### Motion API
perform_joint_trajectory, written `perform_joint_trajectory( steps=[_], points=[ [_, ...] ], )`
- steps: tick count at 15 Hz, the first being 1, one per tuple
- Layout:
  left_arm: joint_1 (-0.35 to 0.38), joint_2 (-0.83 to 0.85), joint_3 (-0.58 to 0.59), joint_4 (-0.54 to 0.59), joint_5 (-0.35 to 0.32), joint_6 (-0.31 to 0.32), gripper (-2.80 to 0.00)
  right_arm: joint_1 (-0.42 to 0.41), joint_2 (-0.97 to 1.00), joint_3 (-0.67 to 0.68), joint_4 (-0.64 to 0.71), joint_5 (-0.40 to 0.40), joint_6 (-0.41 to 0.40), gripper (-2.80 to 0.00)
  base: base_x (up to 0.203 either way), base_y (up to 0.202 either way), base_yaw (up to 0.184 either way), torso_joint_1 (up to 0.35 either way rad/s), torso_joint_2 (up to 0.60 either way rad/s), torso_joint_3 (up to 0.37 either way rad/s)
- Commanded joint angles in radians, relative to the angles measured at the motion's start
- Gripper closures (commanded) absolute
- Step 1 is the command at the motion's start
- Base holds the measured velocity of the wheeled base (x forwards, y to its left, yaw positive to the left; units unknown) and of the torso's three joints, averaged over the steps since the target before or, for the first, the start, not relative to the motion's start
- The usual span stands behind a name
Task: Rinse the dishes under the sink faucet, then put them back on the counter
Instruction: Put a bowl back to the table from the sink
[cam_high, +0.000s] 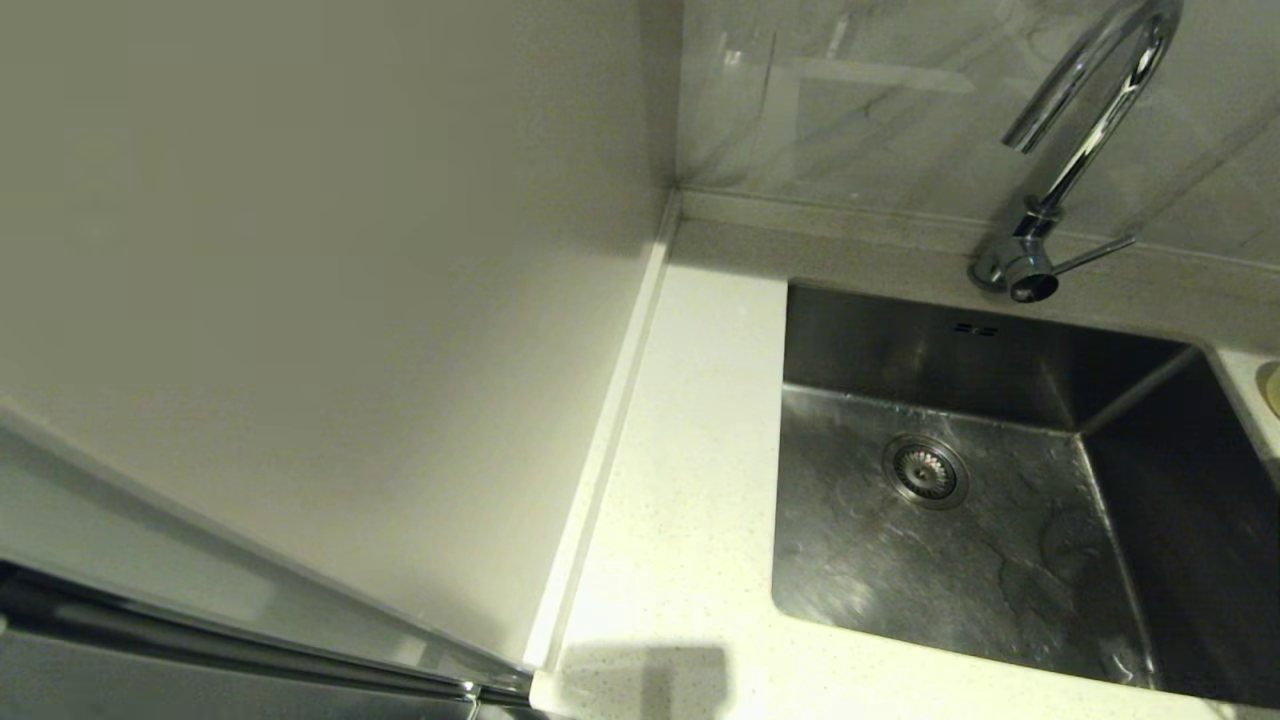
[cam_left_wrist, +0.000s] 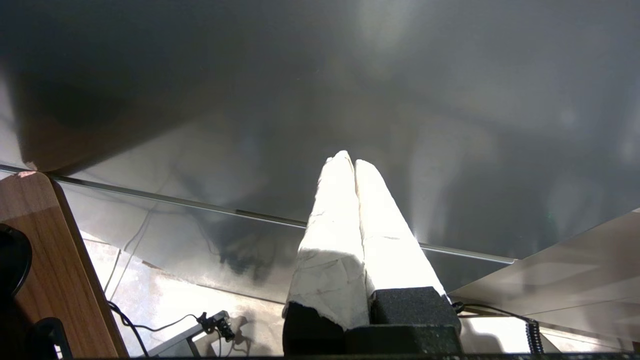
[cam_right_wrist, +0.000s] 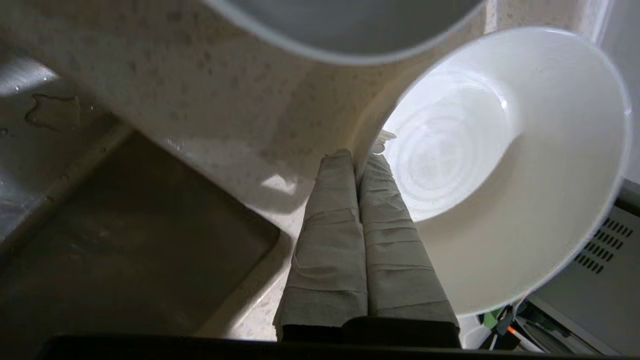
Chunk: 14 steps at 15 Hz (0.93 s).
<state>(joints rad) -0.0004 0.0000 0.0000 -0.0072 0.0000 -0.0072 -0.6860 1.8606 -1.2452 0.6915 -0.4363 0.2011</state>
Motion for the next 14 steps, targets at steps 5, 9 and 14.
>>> perform_joint_trajectory(
  steps=[5,9,14],
  points=[
    [0.000,0.000,0.003,0.000,0.000,0.000,0.00,0.046,0.029,-0.073,0.000,0.042,-0.001,0.00,0.000,0.000,0.000,0.000,0.00,0.000],
    [-0.001,-0.001,0.003,0.000,0.000,0.000,0.00,0.066,0.029,-0.099,-0.001,0.044,0.004,0.00,0.000,0.000,0.000,0.000,0.00,0.000],
    [0.000,0.000,0.003,0.000,0.000,0.000,0.00,0.094,0.028,-0.115,-0.003,0.070,0.017,0.00,0.000,0.000,0.000,0.000,0.00,0.000]
  ],
)
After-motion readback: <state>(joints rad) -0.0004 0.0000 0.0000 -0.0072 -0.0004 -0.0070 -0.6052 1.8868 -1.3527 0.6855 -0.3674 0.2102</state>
